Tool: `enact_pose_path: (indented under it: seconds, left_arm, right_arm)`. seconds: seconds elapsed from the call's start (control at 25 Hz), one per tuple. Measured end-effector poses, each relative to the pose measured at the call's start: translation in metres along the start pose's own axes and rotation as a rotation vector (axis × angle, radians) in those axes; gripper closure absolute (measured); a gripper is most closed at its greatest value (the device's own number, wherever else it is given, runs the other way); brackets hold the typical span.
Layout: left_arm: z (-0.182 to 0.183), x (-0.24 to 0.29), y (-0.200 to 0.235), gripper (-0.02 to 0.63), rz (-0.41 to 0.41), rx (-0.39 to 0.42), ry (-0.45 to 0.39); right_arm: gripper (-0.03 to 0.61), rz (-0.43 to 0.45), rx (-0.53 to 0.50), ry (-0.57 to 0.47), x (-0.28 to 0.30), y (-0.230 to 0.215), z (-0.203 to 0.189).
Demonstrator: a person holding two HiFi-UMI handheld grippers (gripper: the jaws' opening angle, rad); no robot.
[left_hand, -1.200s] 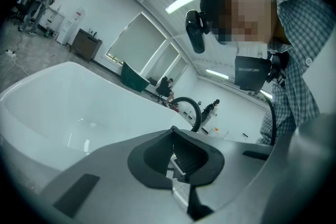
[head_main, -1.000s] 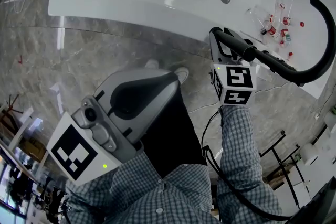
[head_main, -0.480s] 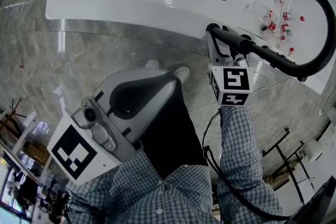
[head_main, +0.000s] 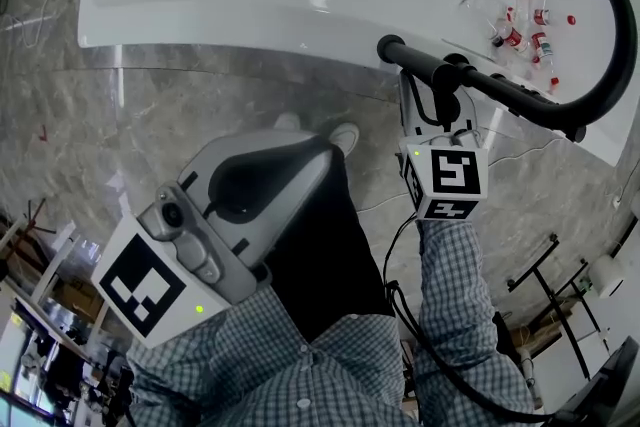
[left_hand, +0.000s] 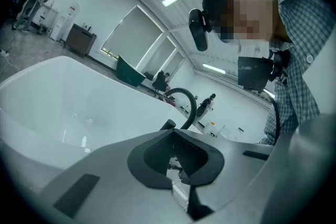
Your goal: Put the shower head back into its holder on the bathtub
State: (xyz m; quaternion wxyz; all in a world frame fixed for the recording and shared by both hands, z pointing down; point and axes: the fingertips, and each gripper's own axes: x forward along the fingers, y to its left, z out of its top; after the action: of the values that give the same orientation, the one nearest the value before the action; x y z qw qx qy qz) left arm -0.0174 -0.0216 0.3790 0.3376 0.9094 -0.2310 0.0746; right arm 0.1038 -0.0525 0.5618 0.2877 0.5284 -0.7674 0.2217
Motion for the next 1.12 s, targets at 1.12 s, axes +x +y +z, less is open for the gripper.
enact_pose_path:
  seconds: [1.12]
  left_arm:
    - [0.061,0.01,-0.091,0.604,-0.092,0.172,-0.023]
  right_arm:
    - [0.555,-0.037,0.145,-0.258,-0.139,-0.035,0.088]
